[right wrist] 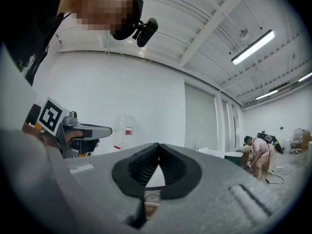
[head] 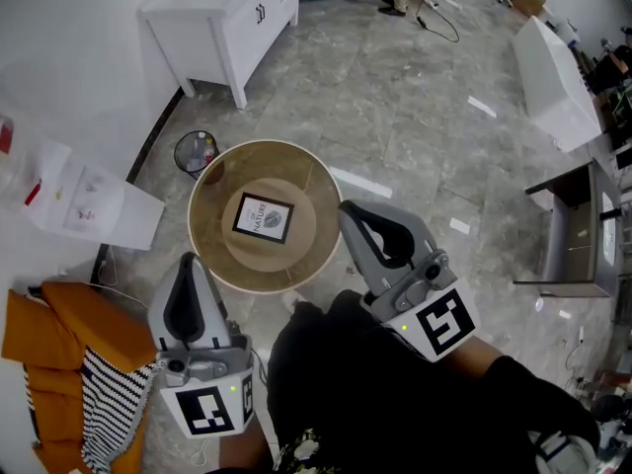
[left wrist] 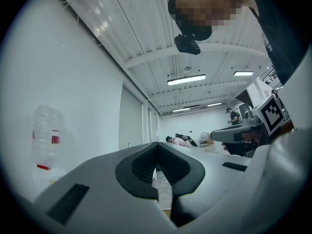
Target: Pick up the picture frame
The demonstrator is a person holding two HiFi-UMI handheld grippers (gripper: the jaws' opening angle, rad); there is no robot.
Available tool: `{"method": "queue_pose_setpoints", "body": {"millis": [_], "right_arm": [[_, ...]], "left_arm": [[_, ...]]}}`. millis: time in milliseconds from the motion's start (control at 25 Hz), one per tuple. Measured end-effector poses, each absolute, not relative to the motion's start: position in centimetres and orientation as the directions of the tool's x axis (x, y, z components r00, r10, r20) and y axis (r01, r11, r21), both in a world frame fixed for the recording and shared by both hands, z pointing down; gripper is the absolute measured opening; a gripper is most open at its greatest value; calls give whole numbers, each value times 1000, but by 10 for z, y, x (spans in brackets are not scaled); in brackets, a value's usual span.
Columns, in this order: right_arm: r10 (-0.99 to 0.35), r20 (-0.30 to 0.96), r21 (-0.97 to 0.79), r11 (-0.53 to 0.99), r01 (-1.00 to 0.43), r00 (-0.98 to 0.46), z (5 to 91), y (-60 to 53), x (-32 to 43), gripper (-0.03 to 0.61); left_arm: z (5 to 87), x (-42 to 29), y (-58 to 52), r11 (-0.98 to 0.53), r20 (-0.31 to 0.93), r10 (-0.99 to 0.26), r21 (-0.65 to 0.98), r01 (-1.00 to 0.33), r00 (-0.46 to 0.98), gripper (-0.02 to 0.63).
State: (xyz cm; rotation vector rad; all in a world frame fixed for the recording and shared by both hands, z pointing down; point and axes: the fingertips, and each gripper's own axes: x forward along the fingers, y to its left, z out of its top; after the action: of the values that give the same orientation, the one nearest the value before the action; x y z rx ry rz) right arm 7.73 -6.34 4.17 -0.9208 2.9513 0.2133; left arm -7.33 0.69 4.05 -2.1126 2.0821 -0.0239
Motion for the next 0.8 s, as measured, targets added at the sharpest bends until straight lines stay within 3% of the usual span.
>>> {"method": "queue_pose_setpoints", "body": {"millis": [480,800], "right_arm": [[-427,-79,128,892,-434,-901,45,-107,5,-3],[-246,-60,117,961,-251,-967,50,-178,-22,-3]], "left_arm": [[54,-129,-11,140,-86,-988,-115,-983,-131,13],[55,-129,-69,313,-65,-950,-166,-935,-307,12]]}}
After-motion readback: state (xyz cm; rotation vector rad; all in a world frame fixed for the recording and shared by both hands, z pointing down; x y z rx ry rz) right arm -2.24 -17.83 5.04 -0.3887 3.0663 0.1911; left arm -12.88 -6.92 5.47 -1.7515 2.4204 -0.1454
